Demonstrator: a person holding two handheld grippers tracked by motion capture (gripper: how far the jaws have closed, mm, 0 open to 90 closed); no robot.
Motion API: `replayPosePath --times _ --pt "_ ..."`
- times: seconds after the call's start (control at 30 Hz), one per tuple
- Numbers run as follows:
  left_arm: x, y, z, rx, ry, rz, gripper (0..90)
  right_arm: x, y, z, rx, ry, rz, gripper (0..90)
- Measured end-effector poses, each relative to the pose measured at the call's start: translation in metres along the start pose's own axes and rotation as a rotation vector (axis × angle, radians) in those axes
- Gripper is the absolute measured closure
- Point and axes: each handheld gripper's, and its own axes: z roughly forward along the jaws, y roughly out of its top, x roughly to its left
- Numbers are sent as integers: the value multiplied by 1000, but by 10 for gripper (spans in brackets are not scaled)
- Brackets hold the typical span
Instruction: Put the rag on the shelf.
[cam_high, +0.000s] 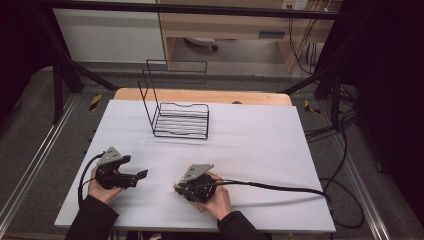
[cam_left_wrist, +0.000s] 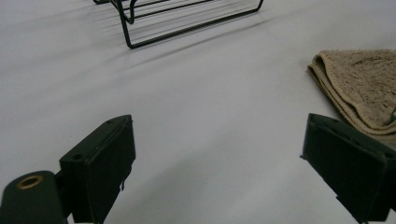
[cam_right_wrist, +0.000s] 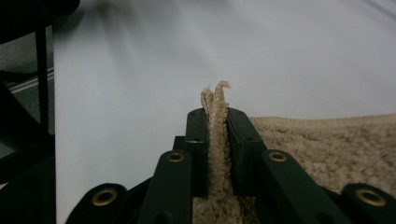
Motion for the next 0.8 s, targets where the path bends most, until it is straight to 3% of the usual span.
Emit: replayPosePath --times 0.07,0.1,0.13,0.2,0.27,0.37,0.43,0.47,0.53,0.63,0.8 --pt "-3 2 0 1 -6 -6 90 -1 0 0 3 19 15 700" --pt "-3 2 0 1 -6 -6 91 -1 0 0 3 19 15 700" --pt "-5 4 0 3 -10 -8 91 0 3 -6 -22 15 20 615" --pt "-10 7 1 4 -21 -16 93 0 5 -11 -41 9 18 575" --pt "-22 12 2 9 -38 -10 102 -7 9 -32 -85 -36 28 475" --pt "-38 18 6 23 -60 -3 121 -20 3 -56 -101 -130 65 423" --pt "-49 21 11 39 -80 -3 145 -31 -6 -70 -98 -179 102 406" --pt "-49 21 11 39 -80 -3 164 -31 -6 -70 -98 -179 102 406" --pt "-66 24 21 68 -112 -4 202 -43 -24 -83 -83 -227 173 402" --pt "-80 24 34 109 -147 2 271 -51 -43 -88 -55 -264 217 418" --pt "-92 18 55 210 -191 -10 409 -57 -61 -84 -25 -268 294 467"
